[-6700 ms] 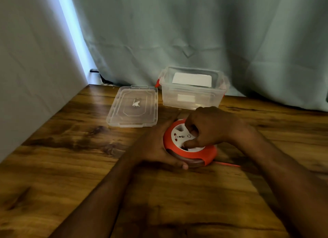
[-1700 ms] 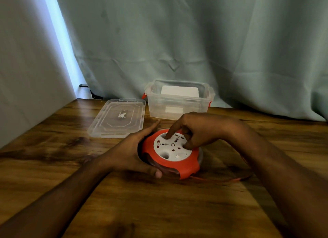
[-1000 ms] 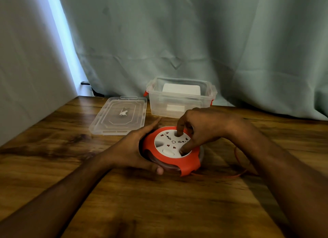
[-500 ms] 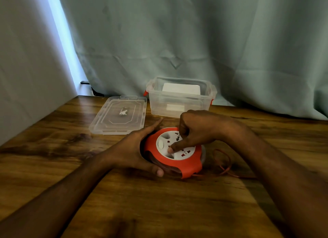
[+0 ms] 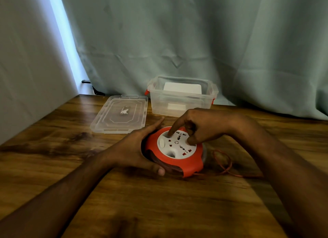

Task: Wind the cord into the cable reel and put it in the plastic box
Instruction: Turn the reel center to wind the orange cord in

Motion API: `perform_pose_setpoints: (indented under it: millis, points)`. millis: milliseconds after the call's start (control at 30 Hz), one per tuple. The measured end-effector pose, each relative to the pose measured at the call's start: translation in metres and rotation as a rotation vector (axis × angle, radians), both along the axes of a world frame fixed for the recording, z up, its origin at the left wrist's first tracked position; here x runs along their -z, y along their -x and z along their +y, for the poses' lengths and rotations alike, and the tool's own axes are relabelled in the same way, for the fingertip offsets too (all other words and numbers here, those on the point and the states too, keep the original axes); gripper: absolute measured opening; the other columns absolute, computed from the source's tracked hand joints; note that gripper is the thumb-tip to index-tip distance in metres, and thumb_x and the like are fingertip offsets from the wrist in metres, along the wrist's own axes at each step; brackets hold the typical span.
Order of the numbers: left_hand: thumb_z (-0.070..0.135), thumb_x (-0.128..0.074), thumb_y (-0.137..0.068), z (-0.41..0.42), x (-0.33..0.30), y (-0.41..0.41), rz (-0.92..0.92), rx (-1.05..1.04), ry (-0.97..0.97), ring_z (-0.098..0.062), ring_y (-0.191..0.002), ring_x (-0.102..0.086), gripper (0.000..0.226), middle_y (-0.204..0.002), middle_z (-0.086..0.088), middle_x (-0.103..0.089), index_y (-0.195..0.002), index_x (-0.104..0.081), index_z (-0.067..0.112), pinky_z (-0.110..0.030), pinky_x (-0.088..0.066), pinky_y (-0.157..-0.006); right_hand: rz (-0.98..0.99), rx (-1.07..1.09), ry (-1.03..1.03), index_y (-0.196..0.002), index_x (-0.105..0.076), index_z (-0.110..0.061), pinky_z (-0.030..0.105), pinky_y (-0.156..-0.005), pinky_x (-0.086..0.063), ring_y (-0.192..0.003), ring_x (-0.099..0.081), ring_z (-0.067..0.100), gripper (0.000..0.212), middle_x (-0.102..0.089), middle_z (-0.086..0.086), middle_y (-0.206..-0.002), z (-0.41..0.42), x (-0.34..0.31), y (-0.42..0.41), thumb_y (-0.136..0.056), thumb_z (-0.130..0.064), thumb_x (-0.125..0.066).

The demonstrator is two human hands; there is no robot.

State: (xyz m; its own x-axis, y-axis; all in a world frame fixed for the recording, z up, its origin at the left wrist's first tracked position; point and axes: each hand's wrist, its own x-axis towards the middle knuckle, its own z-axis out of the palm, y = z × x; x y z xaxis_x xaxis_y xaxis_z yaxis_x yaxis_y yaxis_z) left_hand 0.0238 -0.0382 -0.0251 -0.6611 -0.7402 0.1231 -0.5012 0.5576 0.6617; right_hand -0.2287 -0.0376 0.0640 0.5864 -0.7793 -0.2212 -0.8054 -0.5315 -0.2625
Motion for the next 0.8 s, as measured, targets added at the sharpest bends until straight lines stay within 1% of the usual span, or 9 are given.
perform_pose_setpoints:
  millis: [67, 167, 267, 367, 467, 533, 600, 700, 800]
  points:
    - [0.076, -0.087, -0.044, -0.0004, 0.0003, -0.0001, -0.001, 0.004, 0.004, -0.002, -0.149, -0.03, 0.145, -0.163, 0.024, -0.027, -0.16, -0.006, 0.044, -0.034, -0.035, -0.121, 0.003, 0.001, -0.031, -0.135, -0.059, -0.047, 0.043, -0.077, -0.061, -0.065, -0.062, 0.013, 0.057, -0.065, -0.017, -0.068, -0.0004, 0.0004, 0.002, -0.09, -0.015, -0.074]
    - [0.07, -0.089, -0.047, -0.0015, 0.0015, 0.0001, -0.005, 0.018, 0.019, 0.0, -0.148, -0.03, 0.141, -0.161, 0.029, -0.026, -0.159, -0.006, 0.047, -0.032, -0.035, -0.121, -0.006, 0.007, -0.039, -0.137, -0.058, -0.046, 0.036, -0.075, -0.06, -0.067, -0.06, 0.012, 0.058, -0.063, -0.014, -0.069, 0.0006, 0.001, 0.0013, -0.091, -0.013, -0.073]
    - [0.069, -0.09, -0.046, -0.0024, 0.0015, -0.0001, 0.004, 0.022, 0.021, 0.001, -0.148, -0.029, 0.136, -0.161, 0.028, -0.027, -0.155, -0.01, 0.054, -0.03, -0.035, -0.121, 0.011, -0.009, -0.009, -0.137, -0.058, -0.044, 0.013, -0.056, -0.046, -0.061, -0.059, -0.008, 0.058, -0.051, -0.051, -0.065, 0.0024, 0.0012, 0.0004, -0.091, -0.012, -0.074]
    - [0.075, -0.089, -0.041, -0.0027, 0.0012, 0.0002, 0.016, 0.019, 0.019, 0.0, -0.149, -0.028, 0.134, -0.161, 0.028, -0.028, -0.151, -0.012, 0.06, -0.027, -0.034, -0.12, -0.002, 0.007, -0.009, -0.137, -0.058, -0.041, 0.005, -0.051, -0.042, -0.059, -0.049, -0.029, 0.058, -0.036, -0.063, -0.061, 0.0034, 0.0, 0.0028, -0.09, -0.012, -0.075]
    - [0.073, -0.09, -0.042, -0.0032, 0.0017, -0.0002, 0.032, 0.024, 0.019, 0.003, -0.147, -0.029, 0.134, -0.158, 0.033, -0.028, -0.15, -0.013, 0.06, -0.024, -0.034, -0.119, 0.013, 0.024, 0.019, -0.136, -0.061, -0.041, 0.015, -0.059, -0.041, -0.061, -0.049, -0.03, 0.056, -0.036, -0.064, -0.061, 0.0045, -0.0003, 0.0033, -0.086, -0.022, -0.08]
    - [0.074, -0.09, -0.042, -0.004, 0.002, -0.0009, 0.045, 0.024, 0.021, 0.004, -0.147, -0.029, 0.133, -0.158, 0.034, -0.027, -0.15, -0.013, 0.06, -0.024, -0.034, -0.119, 0.026, 0.041, 0.059, -0.133, -0.062, -0.042, 0.014, -0.057, -0.037, -0.062, -0.048, -0.03, 0.056, -0.046, -0.057, -0.064, 0.0056, -0.0001, 0.0019, -0.082, -0.03, -0.083]
    - [0.073, -0.091, -0.042, -0.0048, 0.0025, -0.0014, 0.049, 0.024, 0.026, 0.007, -0.146, -0.029, 0.134, -0.157, 0.037, -0.027, -0.151, -0.013, 0.062, -0.02, -0.034, -0.117, 0.037, 0.063, 0.108, -0.13, -0.063, -0.045, 0.012, -0.054, -0.035, -0.066, -0.056, -0.016, 0.057, -0.054, -0.036, -0.07, 0.0054, -0.0001, 0.0003, -0.079, -0.037, -0.085]
    - [0.073, -0.091, -0.043, -0.0047, 0.0027, -0.0021, 0.049, 0.025, 0.03, 0.018, -0.14, -0.028, 0.129, -0.149, 0.049, -0.026, -0.145, -0.011, 0.072, -0.008, -0.032, -0.111, 0.071, 0.07, 0.146, -0.128, -0.064, -0.046, 0.015, -0.057, -0.039, -0.076, -0.053, -0.003, 0.058, -0.046, -0.029, -0.086, 0.0031, 0.0006, -0.0015, -0.075, -0.046, -0.085]
    - [0.069, -0.093, -0.044, -0.0046, 0.0038, -0.002, 0.06, 0.019, 0.042, 0.011, -0.144, -0.031, 0.131, -0.156, 0.038, -0.029, -0.148, -0.013, 0.068, -0.016, -0.034, -0.115, 0.099, 0.087, 0.183, -0.121, -0.067, -0.045, 0.02, -0.061, -0.043, -0.083, -0.054, 0.0, 0.059, -0.05, -0.025, -0.093, 0.0012, 0.0014, -0.0013, -0.067, -0.061, -0.084]
